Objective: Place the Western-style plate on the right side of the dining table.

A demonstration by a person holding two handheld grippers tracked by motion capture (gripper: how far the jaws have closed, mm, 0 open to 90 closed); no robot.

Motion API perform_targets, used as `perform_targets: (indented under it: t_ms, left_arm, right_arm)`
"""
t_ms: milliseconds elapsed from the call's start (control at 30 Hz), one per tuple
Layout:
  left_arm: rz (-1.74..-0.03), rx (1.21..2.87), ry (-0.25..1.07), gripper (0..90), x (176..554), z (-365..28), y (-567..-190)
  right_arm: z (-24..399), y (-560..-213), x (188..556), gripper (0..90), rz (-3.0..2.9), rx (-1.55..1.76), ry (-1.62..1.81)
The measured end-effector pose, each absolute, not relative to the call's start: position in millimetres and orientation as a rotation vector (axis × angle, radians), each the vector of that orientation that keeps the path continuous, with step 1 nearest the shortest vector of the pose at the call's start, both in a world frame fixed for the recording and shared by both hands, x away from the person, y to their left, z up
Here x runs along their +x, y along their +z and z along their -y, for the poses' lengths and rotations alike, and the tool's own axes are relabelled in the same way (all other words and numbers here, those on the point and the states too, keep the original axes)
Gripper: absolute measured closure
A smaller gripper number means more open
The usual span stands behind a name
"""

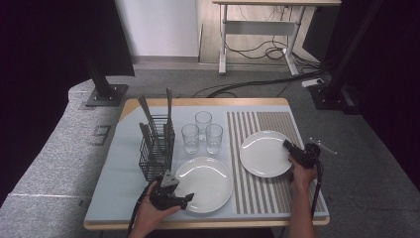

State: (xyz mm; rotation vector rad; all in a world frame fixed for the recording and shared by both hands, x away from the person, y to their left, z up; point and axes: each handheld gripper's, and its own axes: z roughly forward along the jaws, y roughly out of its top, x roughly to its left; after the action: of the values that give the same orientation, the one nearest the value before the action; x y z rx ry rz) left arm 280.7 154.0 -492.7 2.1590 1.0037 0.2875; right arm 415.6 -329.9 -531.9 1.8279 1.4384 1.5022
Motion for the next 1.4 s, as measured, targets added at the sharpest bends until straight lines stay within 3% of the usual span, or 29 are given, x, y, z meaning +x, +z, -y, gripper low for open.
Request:
perform_targets:
  t_ms: [900,1400]
  left_arm:
    - [-0.994,2.171,0.283,25.5,280,-153,-493]
    - [-0.997,2.17,0.281,25.6,280,-153,-493]
  right_arm:
    - [330,-536,424,68.7,-1.52,1.885,1.416]
    - [331,-530,436,70.9,-1.557,1.855,1.418]
